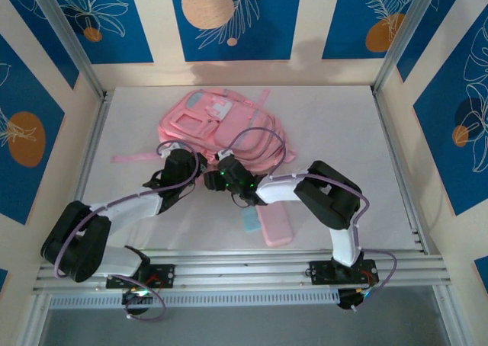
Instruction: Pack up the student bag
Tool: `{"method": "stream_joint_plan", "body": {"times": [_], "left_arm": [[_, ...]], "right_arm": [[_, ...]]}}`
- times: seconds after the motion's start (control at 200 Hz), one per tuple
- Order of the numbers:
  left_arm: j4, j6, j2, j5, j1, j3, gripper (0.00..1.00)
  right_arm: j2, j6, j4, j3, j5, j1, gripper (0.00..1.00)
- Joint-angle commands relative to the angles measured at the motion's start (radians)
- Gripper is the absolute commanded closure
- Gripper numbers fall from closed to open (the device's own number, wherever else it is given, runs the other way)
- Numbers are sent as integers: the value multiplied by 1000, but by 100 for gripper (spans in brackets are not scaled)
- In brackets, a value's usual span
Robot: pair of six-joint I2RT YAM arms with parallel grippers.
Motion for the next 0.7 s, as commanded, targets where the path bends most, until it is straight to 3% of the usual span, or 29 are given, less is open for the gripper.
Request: {"method": "stream_joint_plan", "body": {"times": [0.0,0.115,0.215,0.38,0.695], "left_arm": [[49,-15,-55,1,-23,29,100],[42,-21,-54,-2,-24,25,100],[41,-21,-44,-18,-25,20,100],[59,2,1,-62,-22,24,100],[109,54,66,-60,8,58,100]], "right_arm": [[17,-40,111,39,100,-6,49],[4,-49,169,29,101,-4,71],[-28,-84,160,27,58,3,100],[-94,-94,83,-22,-10,2,100],[-191,-47,-421,14,-259,-95,100]]}}
